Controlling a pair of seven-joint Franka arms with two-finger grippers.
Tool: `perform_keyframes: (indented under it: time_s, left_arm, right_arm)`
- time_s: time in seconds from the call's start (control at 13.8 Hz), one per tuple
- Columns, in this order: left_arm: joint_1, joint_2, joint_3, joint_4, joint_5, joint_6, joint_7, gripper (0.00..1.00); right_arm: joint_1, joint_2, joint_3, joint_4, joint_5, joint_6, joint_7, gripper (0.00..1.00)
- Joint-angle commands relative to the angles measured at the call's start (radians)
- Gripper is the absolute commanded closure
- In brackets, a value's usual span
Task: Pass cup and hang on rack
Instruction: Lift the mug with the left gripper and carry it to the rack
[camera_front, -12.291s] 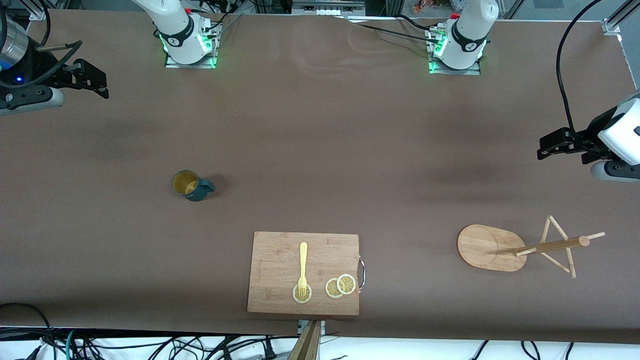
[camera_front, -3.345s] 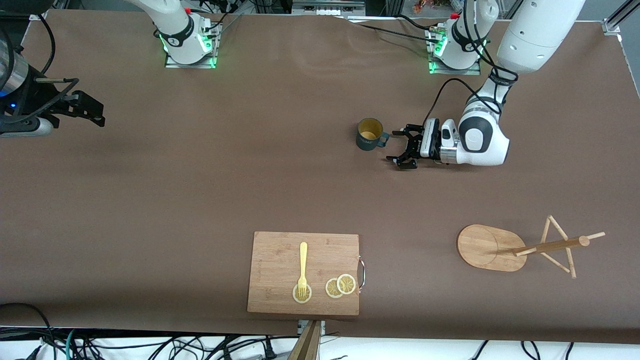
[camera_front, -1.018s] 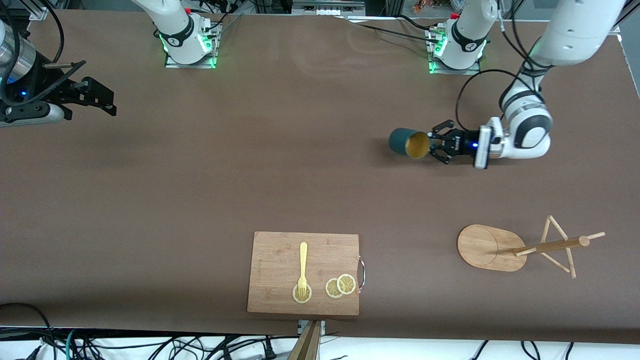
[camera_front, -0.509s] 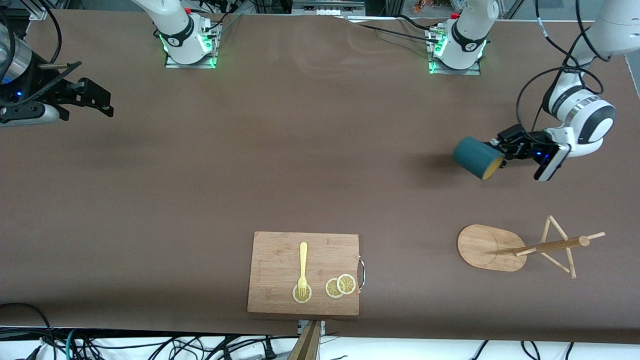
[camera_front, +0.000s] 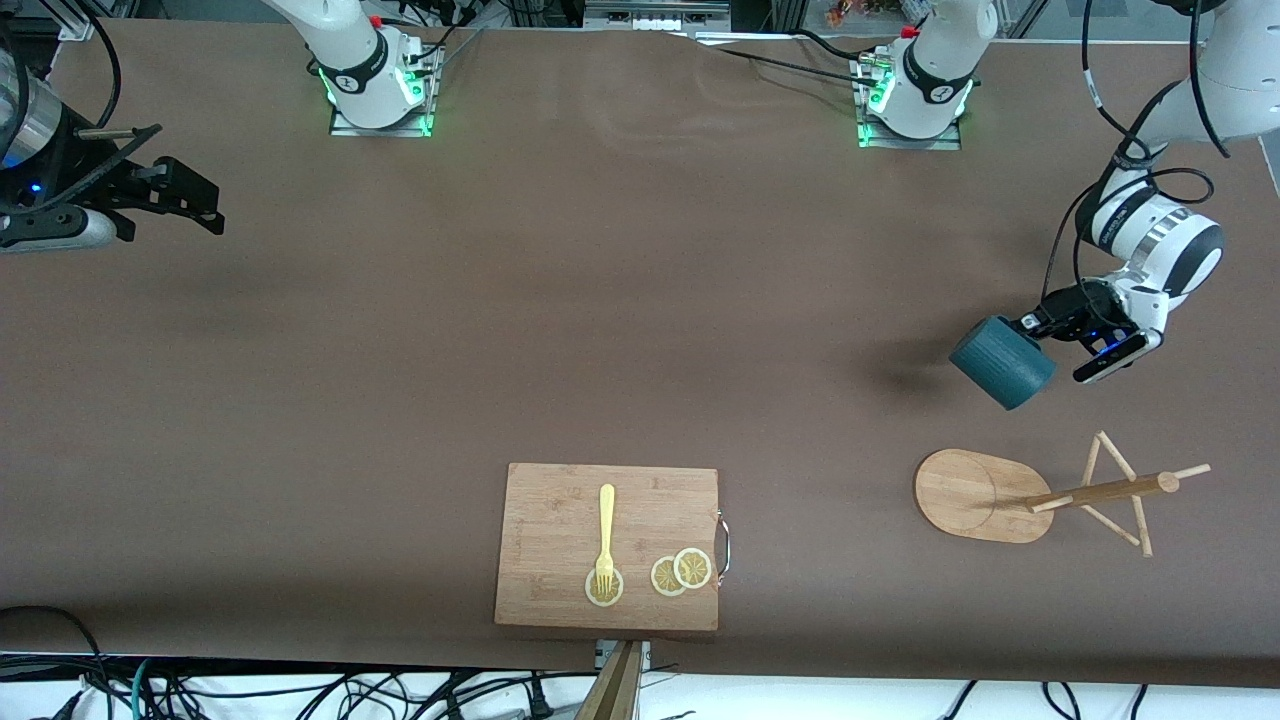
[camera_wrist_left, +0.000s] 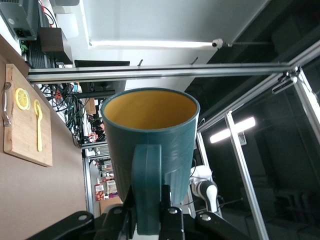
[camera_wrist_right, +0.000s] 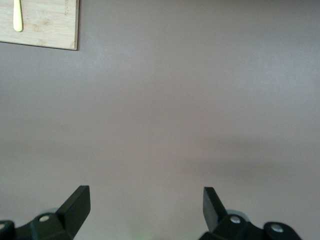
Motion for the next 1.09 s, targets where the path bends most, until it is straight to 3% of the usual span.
perform_keyframes:
  time_s: [0.0, 0.22, 0.65, 1.02]
  left_arm:
    - [0.046, 0.008, -0.012, 0.036, -0.035, -0.014, -0.149, 1.0]
    - [0.083, 0.008, -0.012, 0.044, -0.054, 0.032, -0.234, 1.0]
    - [0.086, 0.033, -0.015, 0.064, -0.209, 0.061, -0.277, 1.0]
    - [0.084, 0.092, -0.02, 0.099, -0.272, 0.055, -0.277, 1.0]
  right_arm:
    - [-0.009, -0.023, 0.01, -0.018, -0.011, 0.0, -0.004, 0.0]
    - [-0.009, -0.023, 0.01, -0.018, -0.011, -0.001, -0.004, 0.0]
    - [-0.006, 0.013, 0.014, -0.017, -0.009, 0.006, -0.006, 0.0]
    - [0.006, 0.011, 0.018, -0.018, -0.008, -0.004, -0.007, 0.0]
